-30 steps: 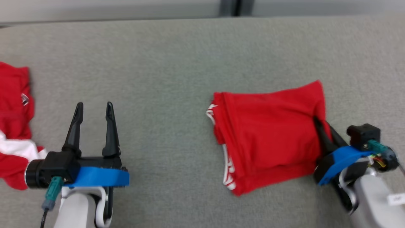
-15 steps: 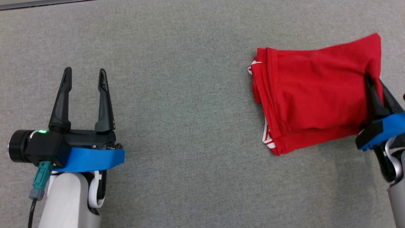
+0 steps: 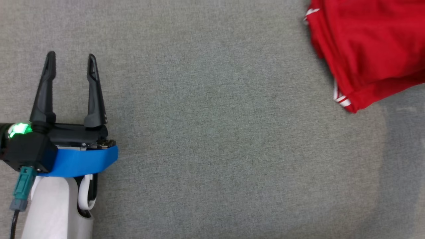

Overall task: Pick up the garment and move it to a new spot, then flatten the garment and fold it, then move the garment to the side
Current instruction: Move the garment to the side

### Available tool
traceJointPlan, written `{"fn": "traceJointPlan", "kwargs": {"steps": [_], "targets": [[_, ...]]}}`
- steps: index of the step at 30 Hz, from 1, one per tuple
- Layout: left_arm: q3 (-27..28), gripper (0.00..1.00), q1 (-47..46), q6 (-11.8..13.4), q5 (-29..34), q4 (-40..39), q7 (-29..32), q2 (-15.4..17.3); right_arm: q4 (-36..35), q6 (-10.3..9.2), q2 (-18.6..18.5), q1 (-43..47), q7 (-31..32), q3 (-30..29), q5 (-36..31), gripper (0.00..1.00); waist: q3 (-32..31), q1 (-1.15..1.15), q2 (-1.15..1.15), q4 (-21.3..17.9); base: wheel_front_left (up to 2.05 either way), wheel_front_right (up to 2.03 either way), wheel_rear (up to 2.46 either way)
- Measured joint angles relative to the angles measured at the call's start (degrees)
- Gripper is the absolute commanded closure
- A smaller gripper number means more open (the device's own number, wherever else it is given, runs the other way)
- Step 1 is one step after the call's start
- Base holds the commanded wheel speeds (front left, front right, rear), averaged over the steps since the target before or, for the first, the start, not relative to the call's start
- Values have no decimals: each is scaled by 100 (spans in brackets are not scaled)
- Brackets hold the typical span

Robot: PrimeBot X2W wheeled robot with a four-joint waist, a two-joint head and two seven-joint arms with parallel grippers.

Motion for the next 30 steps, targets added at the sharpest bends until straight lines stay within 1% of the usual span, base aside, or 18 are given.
{"fn": "traceJointPlan", "kwargs": {"steps": [8,13,15,16,17,21,26,30], "targets": [[-14,0,-136,33,15,-246,122,93,990,0,-749,-672,8,-166,-64,100,323,0,0,65,0,0,0],[-49,0,-198,52,16,-325,172,127,1582,0,-999,-1072,-23,-126,-168,100,415,0,0,109,0,0,0],[-55,0,-204,58,16,-350,177,136,1786,0,-1046,-1199,-63,-111,-222,99,436,-1,0,133,0,0,0],[-53,0,-204,60,16,-356,188,143,1876,1,-1046,-1261,-102,-102,-250,74,446,-1,0,142,0,0,0],[-53,0,-204,75,15,-357,189,151,1942,1,-1038,-1322,-160,-112,-270,0,452,-1,0,151,0,0,0],[-52,0,-201,101,7,-336,186,157,2254,0,-972,-1529,-335,-137,-428,0,426,0,0,179,0,0,0],[-57,0,-118,130,-53,-181,132,124,2518,0,-912,-1563,-755,-289,-710,0,184,-1,0,263,0,0,0],[10,0,99,160,-155,19,63,94,2516,0,-666,-1484,-1082,-256,-735,0,-190,-1,0,366,0,0,0]]}}
